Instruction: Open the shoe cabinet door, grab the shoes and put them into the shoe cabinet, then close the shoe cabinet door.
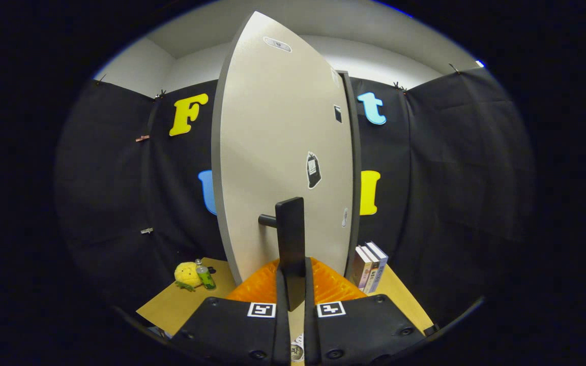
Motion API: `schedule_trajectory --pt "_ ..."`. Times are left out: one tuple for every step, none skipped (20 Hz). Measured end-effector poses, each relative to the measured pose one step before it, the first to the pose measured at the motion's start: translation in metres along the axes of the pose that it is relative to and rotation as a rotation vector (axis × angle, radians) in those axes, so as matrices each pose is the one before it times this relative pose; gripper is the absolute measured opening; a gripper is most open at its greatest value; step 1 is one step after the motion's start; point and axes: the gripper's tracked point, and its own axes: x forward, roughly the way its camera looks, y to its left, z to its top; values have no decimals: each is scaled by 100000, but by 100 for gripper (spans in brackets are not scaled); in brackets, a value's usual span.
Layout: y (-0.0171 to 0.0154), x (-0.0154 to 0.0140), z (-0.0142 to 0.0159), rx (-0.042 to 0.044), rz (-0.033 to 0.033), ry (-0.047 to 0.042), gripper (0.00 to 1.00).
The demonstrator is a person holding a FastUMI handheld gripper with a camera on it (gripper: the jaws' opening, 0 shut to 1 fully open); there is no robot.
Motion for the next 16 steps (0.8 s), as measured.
schedule_trajectory --pt "-841 -168 105 1528 -1369 -328 14" --pt "-634 -167 -89 1842 -318 -379 14" --pt "-793 -209 -50 1900 308 -101 14" --pt "-937 -207 -90 1404 329 658 14" --pt "-1115 -179 -78 348 54 251 14" --pt "-881 -227 178 -743 -592 -280 14" --pt "-887 20 187 -1724 -926 -713 13" --pt "-615 -261 148 -1947 -255 -738 13" --pt "-1029 157 168 -2373 -1644 -778 13" --pt "-1464 48 202 -1978 -1892 -1529 16" --pt "-1445 86 253 -253 -1405 -754 15" --pt "-1414 -65 -147 1119 -1565 -267 14" --pt "-1266 122 48 1956 -1575 -254 14" --pt "-1004 80 -58 2716 -191 576 14" --pt "-1047 -121 -24 1453 243 697 15" --pt "-514 130 61 707 2268 497 16"
